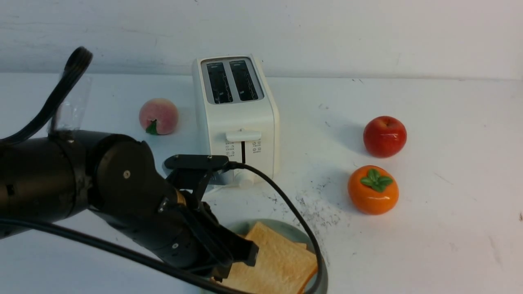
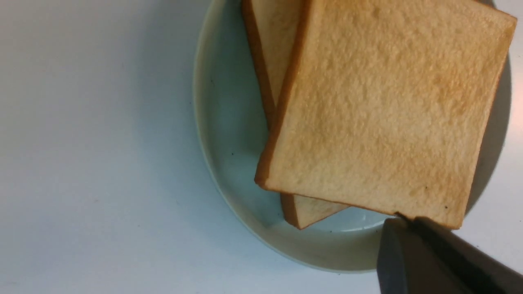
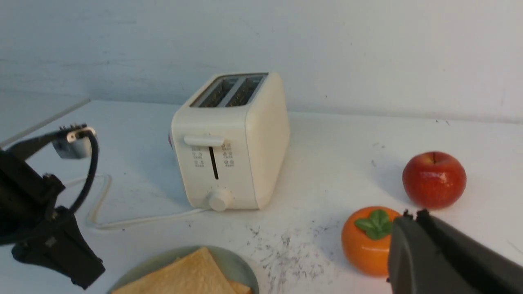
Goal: Take toasted bread from bread machine on white table place on plate.
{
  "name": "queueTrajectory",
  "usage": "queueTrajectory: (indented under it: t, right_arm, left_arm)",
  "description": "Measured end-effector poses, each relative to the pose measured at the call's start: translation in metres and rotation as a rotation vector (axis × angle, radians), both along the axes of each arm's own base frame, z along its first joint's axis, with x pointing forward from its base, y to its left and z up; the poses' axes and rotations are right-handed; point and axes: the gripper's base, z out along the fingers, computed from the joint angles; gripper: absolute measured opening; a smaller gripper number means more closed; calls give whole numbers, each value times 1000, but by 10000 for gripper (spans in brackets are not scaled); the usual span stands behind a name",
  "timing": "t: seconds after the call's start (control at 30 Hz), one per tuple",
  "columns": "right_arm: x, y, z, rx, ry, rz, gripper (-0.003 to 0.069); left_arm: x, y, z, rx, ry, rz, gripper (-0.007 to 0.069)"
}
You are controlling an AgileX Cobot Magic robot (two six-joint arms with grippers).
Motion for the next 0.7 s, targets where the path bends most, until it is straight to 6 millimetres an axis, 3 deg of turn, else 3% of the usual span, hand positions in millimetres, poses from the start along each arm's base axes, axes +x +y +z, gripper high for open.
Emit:
queueTrajectory:
  t: [0.5,0.7]
  right_arm:
    - [-4,-5,-37,-18,38,-35,10]
    - [-5,-18,-77,-34,90,-235,13]
  left_arm:
    - [2,-1,1,-10,-21,7,-14]
    - [8,-3,4,-43,-93,30,-14]
